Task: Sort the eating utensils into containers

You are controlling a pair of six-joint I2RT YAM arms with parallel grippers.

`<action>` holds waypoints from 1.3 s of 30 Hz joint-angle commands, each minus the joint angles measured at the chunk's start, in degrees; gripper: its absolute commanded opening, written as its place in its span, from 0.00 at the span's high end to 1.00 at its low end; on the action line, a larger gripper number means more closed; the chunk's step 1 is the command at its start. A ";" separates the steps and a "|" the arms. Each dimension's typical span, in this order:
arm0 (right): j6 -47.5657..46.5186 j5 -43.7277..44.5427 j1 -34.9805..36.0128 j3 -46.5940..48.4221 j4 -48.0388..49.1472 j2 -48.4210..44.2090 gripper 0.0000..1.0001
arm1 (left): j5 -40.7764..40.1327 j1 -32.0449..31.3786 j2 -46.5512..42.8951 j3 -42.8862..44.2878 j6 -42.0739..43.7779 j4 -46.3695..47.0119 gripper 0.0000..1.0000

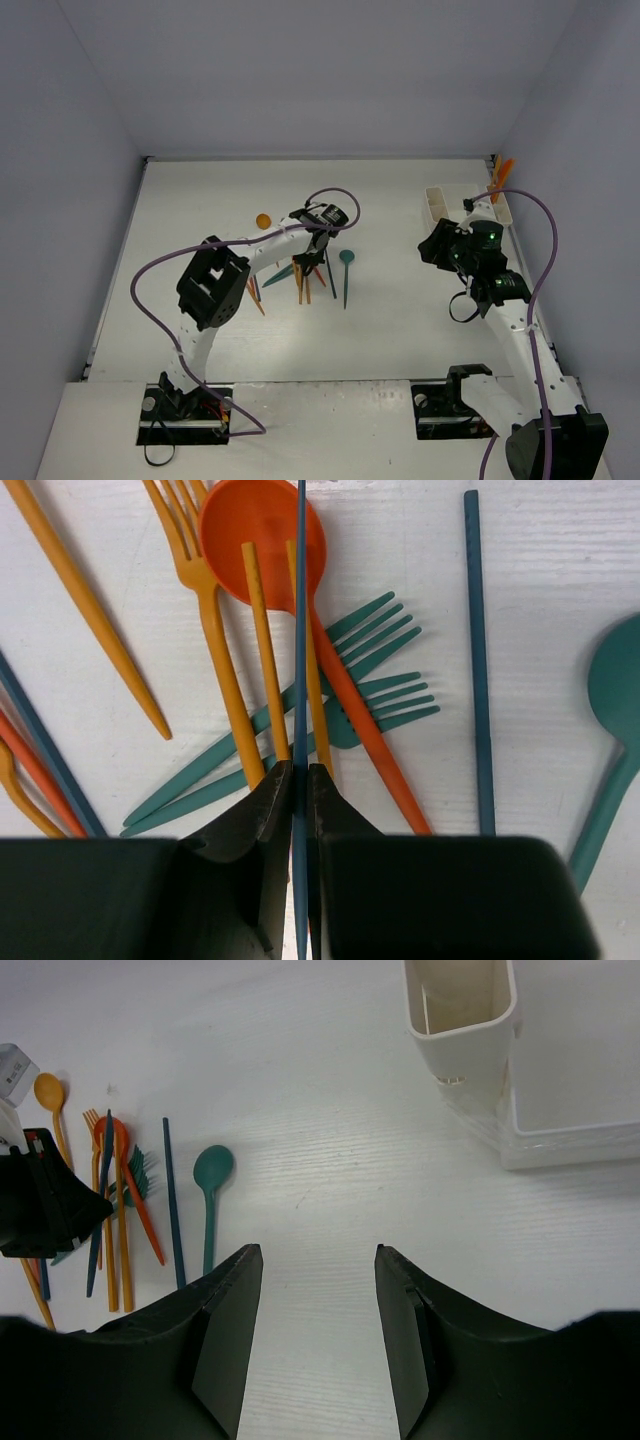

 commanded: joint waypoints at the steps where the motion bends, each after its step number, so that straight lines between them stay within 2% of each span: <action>1: -1.18 -3.05 0.75 2.09 2.22 -0.45 0.54 | -0.81 -0.20 -9.35 -0.23 0.91 -0.66 1.00; 6: -1.40 -7.67 1.00 5.52 2.27 0.35 0.54 | 0.39 -0.29 -13.77 -1.11 3.58 0.24 1.00; 8: -1.25 -13.41 1.46 7.89 2.42 1.04 0.54 | 2.46 -0.37 -16.61 -2.87 6.56 2.76 1.00; 16: 2.48 -23.27 5.92 20.55 4.12 6.39 0.49 | 17.77 -1.00 -34.81 -21.03 18.02 36.75 1.00; 20: 4.59 -22.98 9.79 25.82 5.68 9.07 0.47 | 24.09 -1.45 -41.44 -25.47 21.08 47.57 1.00; 25: 7.38 -21.07 14.66 29.70 7.28 12.55 0.46 | 30.03 -2.49 -44.24 -25.35 23.86 50.82 1.00; 32: 8.86 -14.76 22.04 32.44 7.44 16.23 0.46 | 28.75 -4.63 -45.22 -24.01 25.52 51.67 1.00; 39: 10.22 -9.72 24.58 32.01 9.20 17.30 0.47 | 27.19 -5.57 -45.86 -23.65 26.25 52.19 1.00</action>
